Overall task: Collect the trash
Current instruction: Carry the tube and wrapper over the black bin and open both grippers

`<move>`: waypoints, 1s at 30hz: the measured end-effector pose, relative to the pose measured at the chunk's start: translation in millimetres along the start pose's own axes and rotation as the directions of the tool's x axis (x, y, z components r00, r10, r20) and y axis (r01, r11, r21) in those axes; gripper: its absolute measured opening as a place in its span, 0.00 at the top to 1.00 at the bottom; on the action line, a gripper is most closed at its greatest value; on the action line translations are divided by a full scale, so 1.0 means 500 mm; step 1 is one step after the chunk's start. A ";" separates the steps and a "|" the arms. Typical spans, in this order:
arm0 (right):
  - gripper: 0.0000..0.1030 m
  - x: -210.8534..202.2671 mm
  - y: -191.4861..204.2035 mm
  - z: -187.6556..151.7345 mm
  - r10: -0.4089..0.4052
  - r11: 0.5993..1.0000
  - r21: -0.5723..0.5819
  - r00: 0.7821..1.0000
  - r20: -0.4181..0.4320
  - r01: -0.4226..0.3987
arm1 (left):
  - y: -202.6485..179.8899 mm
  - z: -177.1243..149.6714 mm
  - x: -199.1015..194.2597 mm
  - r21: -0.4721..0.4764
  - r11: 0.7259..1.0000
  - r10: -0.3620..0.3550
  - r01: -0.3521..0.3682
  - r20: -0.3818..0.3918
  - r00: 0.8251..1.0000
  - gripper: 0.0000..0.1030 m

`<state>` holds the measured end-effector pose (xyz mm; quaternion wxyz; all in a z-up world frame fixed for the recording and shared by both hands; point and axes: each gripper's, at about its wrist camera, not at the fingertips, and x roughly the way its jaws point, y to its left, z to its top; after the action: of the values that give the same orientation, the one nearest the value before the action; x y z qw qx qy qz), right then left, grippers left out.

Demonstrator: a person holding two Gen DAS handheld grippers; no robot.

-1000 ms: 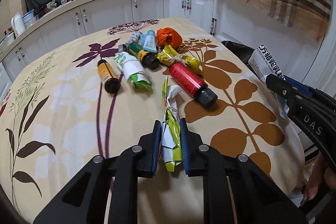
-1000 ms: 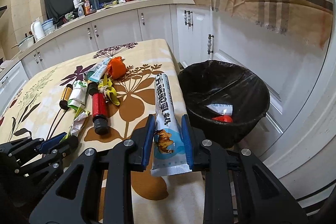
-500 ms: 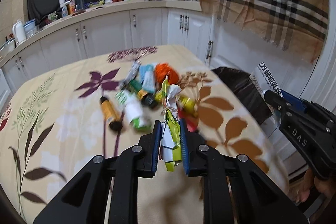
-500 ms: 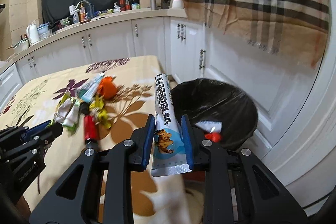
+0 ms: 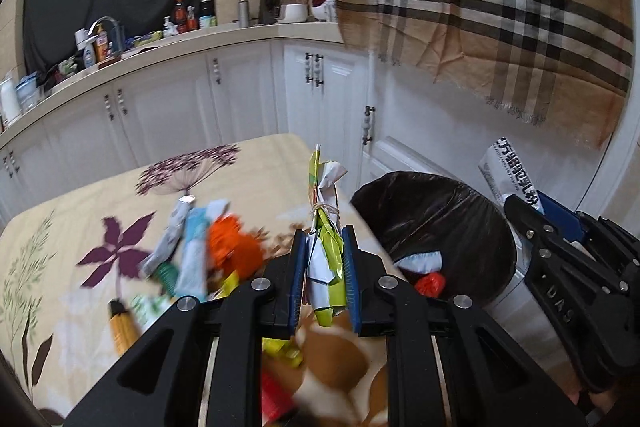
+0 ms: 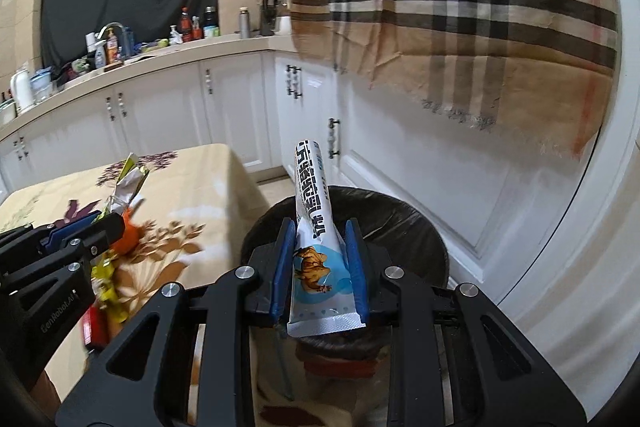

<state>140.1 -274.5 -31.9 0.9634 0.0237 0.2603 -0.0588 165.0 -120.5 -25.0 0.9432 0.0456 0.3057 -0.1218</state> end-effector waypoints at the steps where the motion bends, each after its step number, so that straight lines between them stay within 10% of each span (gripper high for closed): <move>1: 0.75 0.014 -0.007 0.004 -0.010 1.000 0.003 1.000 -0.001 0.010 | -0.006 0.005 0.009 0.005 1.000 -0.003 0.003 -0.001 1.000 0.82; 21: 0.73 0.194 -0.112 0.014 -0.094 0.991 0.092 0.994 -0.049 0.098 | -0.116 0.073 0.214 0.079 0.997 -0.004 0.012 -0.091 0.996 0.80; 24: 0.56 0.211 -0.118 0.008 -0.101 0.989 0.098 0.993 -0.061 0.107 | -0.119 0.073 0.231 0.077 0.997 -0.006 0.017 -0.131 0.991 0.65; 30: 0.56 0.212 -0.125 -0.002 -0.114 0.987 0.107 0.991 -0.070 0.122 | -0.108 0.083 0.217 0.068 0.998 0.012 -0.006 -0.097 0.995 0.57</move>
<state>222.6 -347.4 -87.0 0.9467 0.0635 0.2882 -0.1294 259.5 -201.3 -55.9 0.9256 0.0846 0.3469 -0.1253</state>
